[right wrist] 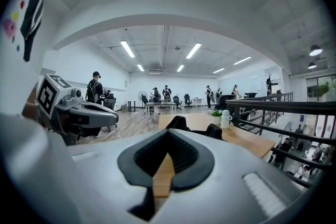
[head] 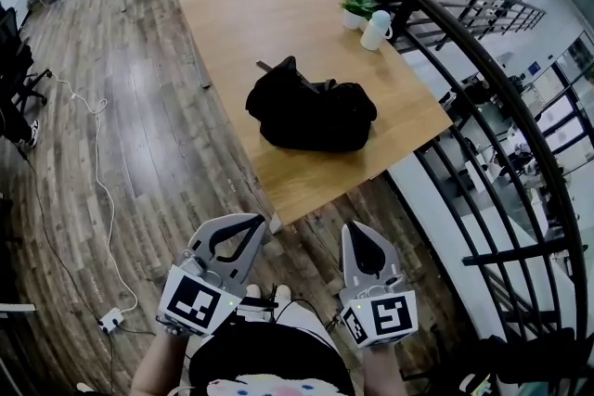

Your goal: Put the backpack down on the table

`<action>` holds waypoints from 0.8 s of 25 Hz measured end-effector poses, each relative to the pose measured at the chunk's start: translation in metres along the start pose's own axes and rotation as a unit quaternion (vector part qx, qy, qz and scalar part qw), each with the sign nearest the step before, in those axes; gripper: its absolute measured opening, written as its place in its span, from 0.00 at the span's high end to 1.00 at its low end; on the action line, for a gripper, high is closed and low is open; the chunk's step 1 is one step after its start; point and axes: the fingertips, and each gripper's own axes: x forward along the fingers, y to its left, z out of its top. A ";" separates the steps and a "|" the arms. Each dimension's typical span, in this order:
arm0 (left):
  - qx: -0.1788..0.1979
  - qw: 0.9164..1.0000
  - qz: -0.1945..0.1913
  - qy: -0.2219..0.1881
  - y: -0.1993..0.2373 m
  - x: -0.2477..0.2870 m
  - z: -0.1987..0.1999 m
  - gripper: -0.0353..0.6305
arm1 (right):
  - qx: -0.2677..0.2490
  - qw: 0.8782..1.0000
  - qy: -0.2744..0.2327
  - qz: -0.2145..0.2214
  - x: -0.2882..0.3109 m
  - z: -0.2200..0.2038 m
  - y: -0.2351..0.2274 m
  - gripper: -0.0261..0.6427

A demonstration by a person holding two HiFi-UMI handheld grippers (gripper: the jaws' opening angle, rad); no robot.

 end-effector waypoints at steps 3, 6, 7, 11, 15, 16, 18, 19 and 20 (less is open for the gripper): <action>0.000 1.000 -0.001 0.001 -0.002 0.000 0.000 0.94 | -0.002 1.000 0.001 0.000 -0.002 0.000 0.000 0.95; 0.002 1.000 -0.001 0.001 -0.003 0.001 0.001 0.94 | 0.000 1.000 0.000 -0.001 -0.003 -0.001 -0.001 0.95; 0.002 1.000 -0.001 0.000 -0.003 0.001 0.001 0.94 | 0.000 1.000 0.000 -0.002 -0.003 -0.001 -0.002 0.95; 0.002 1.000 0.004 0.003 0.000 -0.001 0.000 0.94 | -0.001 1.000 0.006 -0.003 -0.002 -0.004 -0.001 0.95; 0.001 1.000 0.003 0.003 -0.001 0.000 -0.002 0.94 | 0.015 1.000 0.002 -0.008 -0.003 -0.007 -0.001 0.95; 0.001 1.000 0.003 0.003 -0.002 0.000 -0.002 0.94 | 0.018 1.000 0.003 -0.009 -0.003 -0.008 -0.001 0.95; 0.001 1.000 0.002 0.003 -0.003 -0.001 -0.001 0.94 | 0.016 1.000 0.004 -0.007 -0.004 -0.009 0.001 0.95; 0.001 1.000 0.002 0.002 -0.003 -0.001 -0.001 0.94 | 0.014 1.000 0.005 -0.006 -0.004 -0.009 0.001 0.95; 0.000 1.000 0.001 0.002 -0.004 0.000 -0.001 0.94 | 0.013 1.000 0.006 -0.006 -0.004 -0.009 0.002 0.95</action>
